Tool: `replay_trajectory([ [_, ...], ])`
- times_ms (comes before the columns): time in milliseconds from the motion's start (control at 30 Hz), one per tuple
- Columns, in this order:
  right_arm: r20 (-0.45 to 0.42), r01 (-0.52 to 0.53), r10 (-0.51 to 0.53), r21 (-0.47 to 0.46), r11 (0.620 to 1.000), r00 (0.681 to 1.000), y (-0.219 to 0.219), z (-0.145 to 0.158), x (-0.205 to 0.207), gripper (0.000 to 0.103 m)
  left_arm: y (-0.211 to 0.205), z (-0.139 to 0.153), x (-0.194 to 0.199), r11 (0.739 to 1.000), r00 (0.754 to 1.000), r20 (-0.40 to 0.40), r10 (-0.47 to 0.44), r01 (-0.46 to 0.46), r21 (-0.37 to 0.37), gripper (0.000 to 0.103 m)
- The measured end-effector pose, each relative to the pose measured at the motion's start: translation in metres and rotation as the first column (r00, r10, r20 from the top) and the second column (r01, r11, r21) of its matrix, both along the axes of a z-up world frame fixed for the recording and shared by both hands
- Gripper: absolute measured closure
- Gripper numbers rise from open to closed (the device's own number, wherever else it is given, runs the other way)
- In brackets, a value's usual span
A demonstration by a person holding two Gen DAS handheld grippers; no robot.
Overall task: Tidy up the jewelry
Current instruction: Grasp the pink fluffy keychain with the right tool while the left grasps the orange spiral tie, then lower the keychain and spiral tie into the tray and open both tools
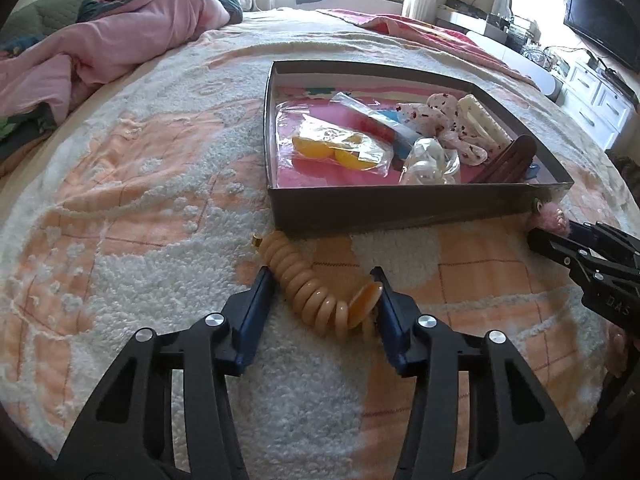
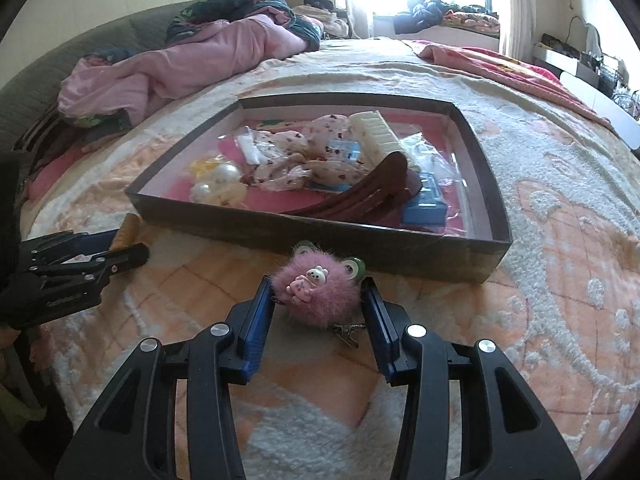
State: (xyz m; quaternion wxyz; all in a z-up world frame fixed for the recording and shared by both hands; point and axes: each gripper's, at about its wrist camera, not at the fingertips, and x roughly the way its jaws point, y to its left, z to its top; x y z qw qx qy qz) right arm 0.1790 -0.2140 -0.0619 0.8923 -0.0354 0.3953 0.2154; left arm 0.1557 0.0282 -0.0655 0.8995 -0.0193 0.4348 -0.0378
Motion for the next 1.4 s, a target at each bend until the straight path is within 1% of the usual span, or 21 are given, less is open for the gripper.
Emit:
replay_trajectory([
  [33, -0.002, -0.003, 0.004, 0.006, 1.0, 1.0, 0.0, 0.001, -0.001, 0.061, 0.001, 0.001, -0.001, 1.0, 1.0, 0.0, 0.0, 0.0, -0.006, 0.07],
  [300, 0.009, -0.034, 0.034, 0.043, 0.998, 0.999, 0.005, 0.011, -0.012, 0.061, -0.006, 0.012, -0.017, 0.997, 0.999, 0.01, -0.044, 0.044, -0.059, 0.07],
  [500, 0.035, -0.052, 0.05, 0.07, 0.996, 0.998, 0.004, 0.023, -0.02, 0.061, -0.013, 0.024, -0.023, 0.995, 0.997, 0.04, -0.064, 0.067, -0.078, 0.07],
  [600, 0.051, -0.049, 0.045, 0.083, 0.995, 0.998, 0.002, 0.03, -0.021, 0.061, -0.018, 0.031, -0.023, 0.994, 0.995, 0.063, -0.073, 0.078, -0.077, 0.07],
  [767, 0.076, -0.02, 0.012, 0.098, 0.995, 0.997, -0.008, 0.041, -0.019, 0.061, -0.028, 0.04, -0.013, 0.992, 0.991, 0.088, -0.098, 0.104, -0.067, 0.07],
  [933, 0.096, 0.015, -0.024, 0.091, 0.996, 0.995, -0.018, 0.046, -0.014, 0.061, -0.036, 0.045, 0.0, 0.99, 0.988, 0.106, -0.113, 0.121, -0.068, 0.07],
  [1400, 0.118, 0.117, -0.129, 0.103, 0.988, 0.985, -0.049, 0.053, 0.013, 0.061, -0.055, 0.06, 0.049, 0.987, 0.981, 0.146, -0.129, 0.142, -0.078, 0.07],
])
